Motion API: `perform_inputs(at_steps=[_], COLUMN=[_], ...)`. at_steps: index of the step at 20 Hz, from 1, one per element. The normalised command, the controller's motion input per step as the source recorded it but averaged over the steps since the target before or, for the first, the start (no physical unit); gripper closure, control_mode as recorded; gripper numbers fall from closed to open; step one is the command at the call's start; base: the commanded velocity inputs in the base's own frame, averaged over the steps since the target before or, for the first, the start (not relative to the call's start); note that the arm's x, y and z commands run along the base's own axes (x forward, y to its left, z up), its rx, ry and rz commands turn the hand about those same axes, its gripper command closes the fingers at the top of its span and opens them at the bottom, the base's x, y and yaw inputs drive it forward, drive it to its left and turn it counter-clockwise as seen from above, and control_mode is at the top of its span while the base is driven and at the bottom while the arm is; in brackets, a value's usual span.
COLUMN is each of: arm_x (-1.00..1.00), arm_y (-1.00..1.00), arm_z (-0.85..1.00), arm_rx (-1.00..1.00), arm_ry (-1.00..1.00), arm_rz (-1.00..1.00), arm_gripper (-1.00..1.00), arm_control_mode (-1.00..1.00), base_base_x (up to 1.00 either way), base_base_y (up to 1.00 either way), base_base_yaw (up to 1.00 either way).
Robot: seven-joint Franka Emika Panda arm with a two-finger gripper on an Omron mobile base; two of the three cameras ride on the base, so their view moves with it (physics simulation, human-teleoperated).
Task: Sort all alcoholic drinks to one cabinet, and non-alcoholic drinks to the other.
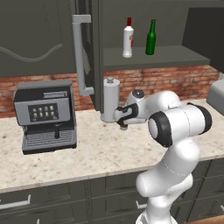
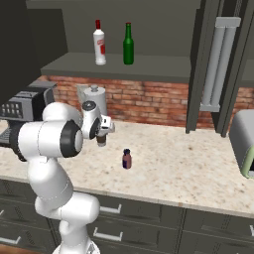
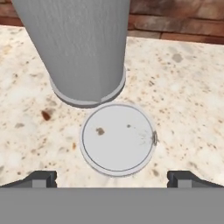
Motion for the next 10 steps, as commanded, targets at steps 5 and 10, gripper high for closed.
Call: perform_inputs(at_steps=[5, 10], arm_x=[0.16, 0.17], arm_y=[0.03, 0.0], arm_z=[-0.17, -0.12], arm_rx=[0.0, 0.01], arm_ry=[0.0, 0.0], arm_rz=[0.0, 0.0], arm_gripper=[-1.0, -1.0], arm_control_mode=[-1.0, -1.0], base_base_x=[0.0, 0.0], base_base_y=[0.0, 0.0], base_base_yaw=[0.0, 0.0])
